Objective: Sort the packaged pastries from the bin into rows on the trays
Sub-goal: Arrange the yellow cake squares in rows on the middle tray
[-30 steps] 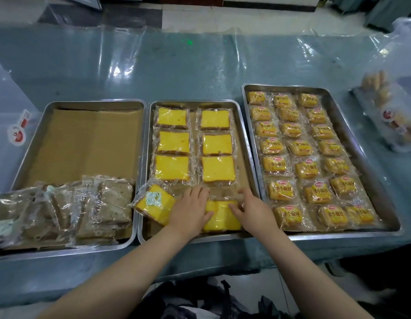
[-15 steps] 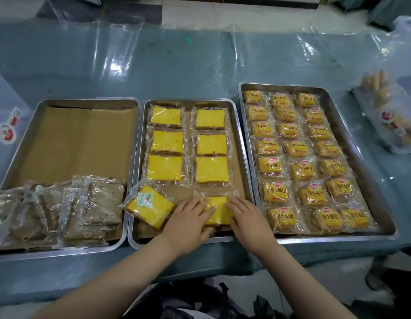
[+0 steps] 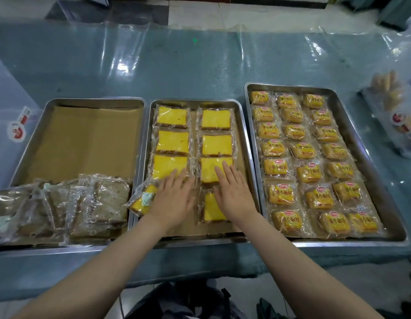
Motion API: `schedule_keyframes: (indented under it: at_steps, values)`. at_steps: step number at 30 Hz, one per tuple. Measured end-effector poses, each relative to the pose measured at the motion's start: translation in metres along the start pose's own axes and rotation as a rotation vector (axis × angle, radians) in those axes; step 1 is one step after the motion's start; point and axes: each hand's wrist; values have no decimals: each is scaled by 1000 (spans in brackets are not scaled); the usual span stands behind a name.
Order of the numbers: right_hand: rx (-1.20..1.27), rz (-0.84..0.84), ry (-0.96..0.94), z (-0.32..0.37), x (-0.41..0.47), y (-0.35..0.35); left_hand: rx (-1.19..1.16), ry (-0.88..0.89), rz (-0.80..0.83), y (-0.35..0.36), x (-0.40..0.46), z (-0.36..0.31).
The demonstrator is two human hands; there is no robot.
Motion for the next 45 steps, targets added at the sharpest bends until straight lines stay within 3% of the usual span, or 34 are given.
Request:
schedule_keyframes:
  at_steps: [7,22,27,33,39,45]
  values:
    - [-83,126,23,0,32,28,93,-123,126,-11,34,30]
    - [-125,137,13,-22,29,26,95,-127,83,-2,31,31]
    - [-32,89,-44,-4,27,16,-20,-52,-40,-9,17,43]
    - [98,74,-257,53,7,20,-153,15,-124,-11,-17,86]
    - [193,136,-352,88,-13,37,-218,116,-75,-8,-51,115]
    - [183,212,-254,100,-21,50,-92,194,105,-1,-68,124]
Point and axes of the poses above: each hand's wrist, its own x-axis towards the middle knuckle, its own y-axis out of the palm, z = x × y, and after that the axes turned 13 degrees about -y, right-handed
